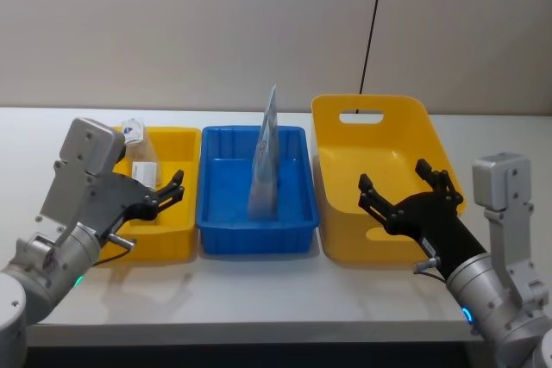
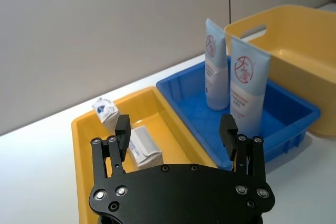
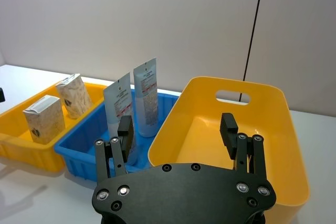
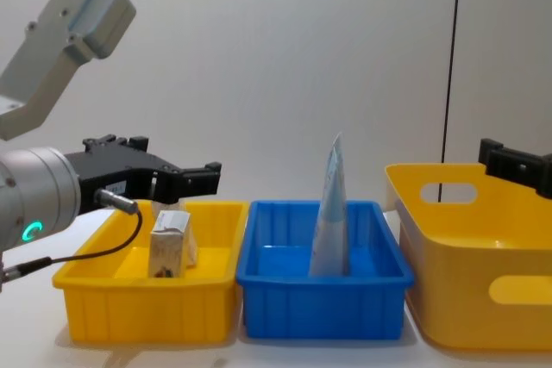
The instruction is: Bimanual collaborative sorting of washing and personal care products
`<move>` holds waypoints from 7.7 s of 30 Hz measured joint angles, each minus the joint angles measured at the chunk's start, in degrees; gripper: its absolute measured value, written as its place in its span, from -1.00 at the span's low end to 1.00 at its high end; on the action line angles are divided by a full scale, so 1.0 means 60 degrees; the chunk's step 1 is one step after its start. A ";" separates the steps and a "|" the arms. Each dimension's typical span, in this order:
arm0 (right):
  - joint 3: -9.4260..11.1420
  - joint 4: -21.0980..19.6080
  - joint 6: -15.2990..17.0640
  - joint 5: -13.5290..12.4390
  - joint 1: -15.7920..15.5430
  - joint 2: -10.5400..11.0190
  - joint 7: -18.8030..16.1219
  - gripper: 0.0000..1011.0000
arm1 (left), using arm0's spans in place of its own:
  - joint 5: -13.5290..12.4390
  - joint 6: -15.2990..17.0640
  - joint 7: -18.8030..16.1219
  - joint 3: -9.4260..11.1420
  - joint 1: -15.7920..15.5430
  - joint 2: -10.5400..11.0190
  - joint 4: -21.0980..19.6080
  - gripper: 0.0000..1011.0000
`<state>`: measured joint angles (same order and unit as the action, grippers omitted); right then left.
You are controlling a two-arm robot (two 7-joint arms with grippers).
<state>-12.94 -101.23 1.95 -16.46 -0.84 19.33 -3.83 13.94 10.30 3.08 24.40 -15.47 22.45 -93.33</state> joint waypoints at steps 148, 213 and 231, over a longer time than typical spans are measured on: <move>0.0000 0.0000 0.0000 0.0000 0.0000 0.0000 0.0000 0.98 | -0.1372 0.0785 -0.0703 -0.0478 -0.2216 -0.2454 0.4867 -0.18; 0.0000 0.0000 0.0000 0.0000 0.0000 0.0000 0.0000 0.98 | -0.0157 -0.0020 0.2884 -0.1603 -0.0845 0.0055 -0.0046 -0.30; 0.0000 0.0000 0.0000 0.0000 0.0000 0.0000 0.0000 0.98 | 0.1055 -0.0732 0.5382 -0.1531 -0.0845 0.1064 -0.0345 -0.30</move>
<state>-12.94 -101.23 1.95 -16.47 -0.84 19.33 -3.82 20.27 5.91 35.38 15.21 -20.54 28.83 -95.40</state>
